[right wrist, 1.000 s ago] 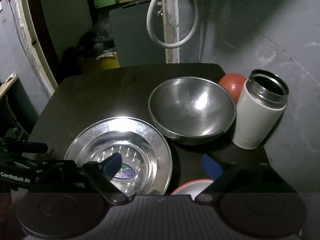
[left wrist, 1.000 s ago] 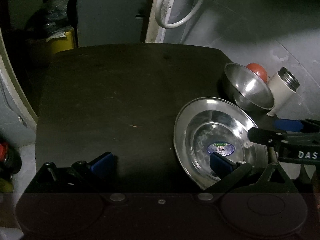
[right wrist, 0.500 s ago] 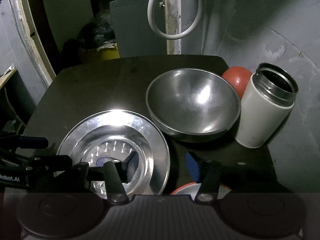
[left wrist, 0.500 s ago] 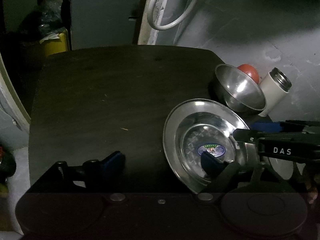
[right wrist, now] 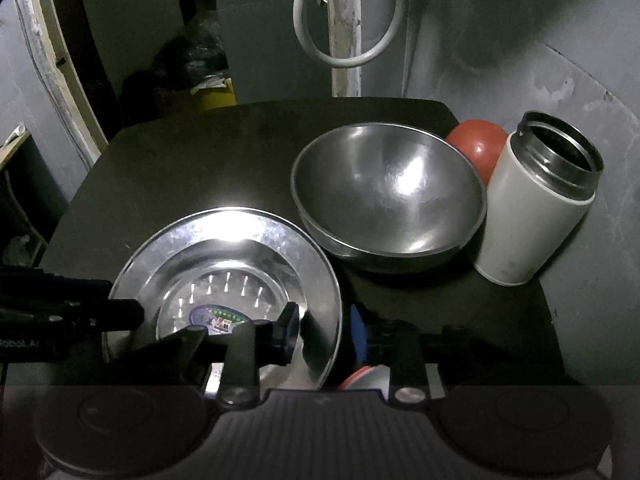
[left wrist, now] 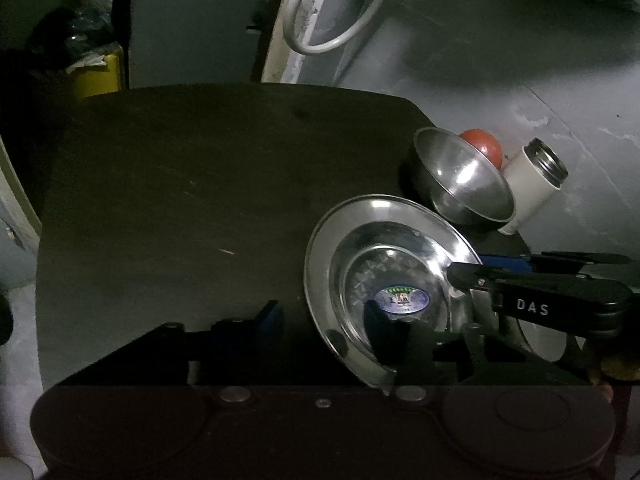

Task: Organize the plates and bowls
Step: 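Close both grippers on the rim of the blue-labelled plate, then carry the labelled plate with both grippers and lower it onto the plate stack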

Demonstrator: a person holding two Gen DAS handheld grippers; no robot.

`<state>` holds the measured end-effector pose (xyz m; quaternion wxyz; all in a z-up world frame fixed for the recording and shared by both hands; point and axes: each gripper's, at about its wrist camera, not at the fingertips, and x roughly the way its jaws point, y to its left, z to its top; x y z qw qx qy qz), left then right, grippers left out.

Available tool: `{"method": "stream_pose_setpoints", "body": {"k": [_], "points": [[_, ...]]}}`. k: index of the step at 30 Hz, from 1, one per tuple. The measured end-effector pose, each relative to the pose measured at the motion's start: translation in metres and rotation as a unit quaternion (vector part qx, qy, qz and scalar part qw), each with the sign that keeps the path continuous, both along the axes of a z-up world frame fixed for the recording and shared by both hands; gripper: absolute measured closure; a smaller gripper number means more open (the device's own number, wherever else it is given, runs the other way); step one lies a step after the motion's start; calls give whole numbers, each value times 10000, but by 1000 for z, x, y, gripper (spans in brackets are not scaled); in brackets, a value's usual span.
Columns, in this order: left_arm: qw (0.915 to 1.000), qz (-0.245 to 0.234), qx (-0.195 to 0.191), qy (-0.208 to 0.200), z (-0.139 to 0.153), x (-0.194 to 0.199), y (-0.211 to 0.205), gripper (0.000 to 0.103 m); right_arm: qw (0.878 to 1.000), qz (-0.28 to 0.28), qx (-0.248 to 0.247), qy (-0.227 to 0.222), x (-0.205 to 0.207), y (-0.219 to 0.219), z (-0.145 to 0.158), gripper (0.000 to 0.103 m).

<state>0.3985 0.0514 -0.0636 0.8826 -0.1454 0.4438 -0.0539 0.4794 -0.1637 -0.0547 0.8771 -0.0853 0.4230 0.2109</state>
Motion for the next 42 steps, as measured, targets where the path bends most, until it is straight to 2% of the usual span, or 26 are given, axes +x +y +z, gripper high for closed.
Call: {"method": "stream_pose_setpoints", "body": {"k": [4, 6, 16, 29, 42], "points": [[10000, -24, -69, 48, -2, 2, 0, 78, 10000, 19, 20, -18, -2, 1, 0, 77], [9999, -32, -110, 69, -3, 3, 1, 82, 10000, 17, 2, -35, 0, 2, 0, 77], [9998, 112, -186, -9, 1, -2, 5, 86, 9999, -85, 42, -107, -4, 6, 5, 77], [9982, 383, -171, -429, 37, -19, 16, 86, 9984, -15, 249, -500, -18, 16, 38, 77], [9978, 299, -248, -530, 57, -55, 4, 86, 9977, -103, 386, -540, -53, -6, 50, 77]]}}
